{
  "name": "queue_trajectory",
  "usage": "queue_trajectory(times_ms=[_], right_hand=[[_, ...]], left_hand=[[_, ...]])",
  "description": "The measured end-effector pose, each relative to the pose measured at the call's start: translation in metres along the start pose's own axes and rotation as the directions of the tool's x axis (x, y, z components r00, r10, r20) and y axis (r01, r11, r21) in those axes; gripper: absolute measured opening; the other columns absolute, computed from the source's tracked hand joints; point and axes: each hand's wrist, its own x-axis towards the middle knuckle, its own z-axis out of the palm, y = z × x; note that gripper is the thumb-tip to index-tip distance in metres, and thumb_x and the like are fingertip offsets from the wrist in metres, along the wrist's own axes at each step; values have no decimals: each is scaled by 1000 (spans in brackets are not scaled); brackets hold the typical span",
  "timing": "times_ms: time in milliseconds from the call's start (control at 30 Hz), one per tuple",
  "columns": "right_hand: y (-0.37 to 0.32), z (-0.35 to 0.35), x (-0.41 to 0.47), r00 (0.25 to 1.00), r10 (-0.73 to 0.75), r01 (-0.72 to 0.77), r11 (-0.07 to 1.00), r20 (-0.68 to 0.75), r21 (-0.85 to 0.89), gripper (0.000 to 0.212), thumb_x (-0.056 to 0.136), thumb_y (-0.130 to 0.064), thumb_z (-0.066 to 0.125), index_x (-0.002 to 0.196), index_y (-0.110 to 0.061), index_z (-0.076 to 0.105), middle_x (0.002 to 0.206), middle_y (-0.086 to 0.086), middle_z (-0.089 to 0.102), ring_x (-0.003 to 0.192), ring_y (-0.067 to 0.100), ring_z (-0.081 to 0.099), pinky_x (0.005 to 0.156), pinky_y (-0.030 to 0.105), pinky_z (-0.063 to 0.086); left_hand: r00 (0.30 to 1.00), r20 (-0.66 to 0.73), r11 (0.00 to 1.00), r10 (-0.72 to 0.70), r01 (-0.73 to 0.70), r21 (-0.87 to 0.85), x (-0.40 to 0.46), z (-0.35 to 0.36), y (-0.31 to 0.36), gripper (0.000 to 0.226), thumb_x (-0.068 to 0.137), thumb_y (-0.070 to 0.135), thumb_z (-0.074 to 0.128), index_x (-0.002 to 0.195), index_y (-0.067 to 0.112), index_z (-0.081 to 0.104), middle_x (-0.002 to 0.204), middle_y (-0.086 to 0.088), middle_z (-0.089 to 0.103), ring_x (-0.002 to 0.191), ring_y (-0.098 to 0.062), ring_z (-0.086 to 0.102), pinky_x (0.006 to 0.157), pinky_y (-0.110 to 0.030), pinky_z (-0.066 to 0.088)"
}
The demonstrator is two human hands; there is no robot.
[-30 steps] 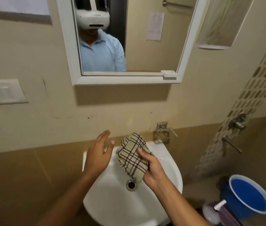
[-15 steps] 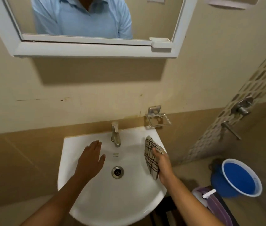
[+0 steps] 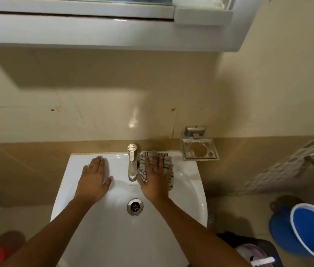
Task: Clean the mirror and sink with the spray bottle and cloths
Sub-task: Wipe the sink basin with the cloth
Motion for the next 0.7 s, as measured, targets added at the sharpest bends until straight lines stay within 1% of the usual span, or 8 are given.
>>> queue_trajectory(times_ms=[67,133,233,300,367,467,600,700], right_hand=[[-4,2,1,998,-70,70,997,-4,-15,80,90,-74,21,151,-25,34,161,9,26,149,36,17,114,62,-3],[-1,2,-2,991,-137,137,989,8,-47,74,94,-69,17,153,-27,29,162,7,22,151,33,12,115,63,-5],[17,0,0,970,-241,243,960,26,-138,58,100,-52,29,153,-29,26,161,6,26,150,31,15,115,65,5],[35,-5,5,953,-301,303,931,41,-203,56,100,-48,33,153,-32,25,161,5,27,150,29,17,115,65,9],[53,-13,10,949,-310,314,923,51,-221,57,98,-49,35,152,-36,25,161,2,26,150,26,17,115,65,12],[74,-25,9,977,-209,214,954,48,-209,60,94,-53,40,150,-36,27,160,1,27,149,27,20,109,67,22],[96,-36,0,999,-49,44,966,-13,-254,62,93,-57,38,149,-31,36,149,8,46,135,36,44,104,64,34],[112,-41,-10,991,88,-107,973,-101,-204,59,93,-54,36,140,-22,51,138,13,56,122,39,55,95,58,46]], left_hand=[[999,16,999,-32,32,-4,2,4,-7,74,97,47,41,153,6,15,161,-12,13,149,-27,11,119,-44,10],[998,23,998,-58,58,-11,3,8,-12,75,96,49,39,153,7,15,162,-11,12,149,-27,10,120,-44,10],[998,17,998,-64,64,-19,2,14,-15,76,97,53,34,153,6,15,162,-11,9,150,-27,9,120,-45,11],[998,13,998,-64,65,-23,3,16,-15,79,94,57,28,153,5,16,162,-12,9,150,-27,9,120,-46,11],[998,10,998,-66,66,-25,3,15,-17,84,89,60,25,152,5,18,162,-12,10,149,-27,10,119,-46,11],[998,3,998,-62,63,-27,4,16,-19,83,90,61,26,152,6,19,162,-10,12,149,-26,11,119,-45,11],[998,12,997,-63,64,-35,4,17,-19,77,94,53,41,152,7,21,161,-10,13,149,-26,12,119,-46,13],[998,14,997,-65,65,-41,5,16,-19,76,94,51,44,152,7,22,161,-10,14,149,-26,12,119,-46,12]])
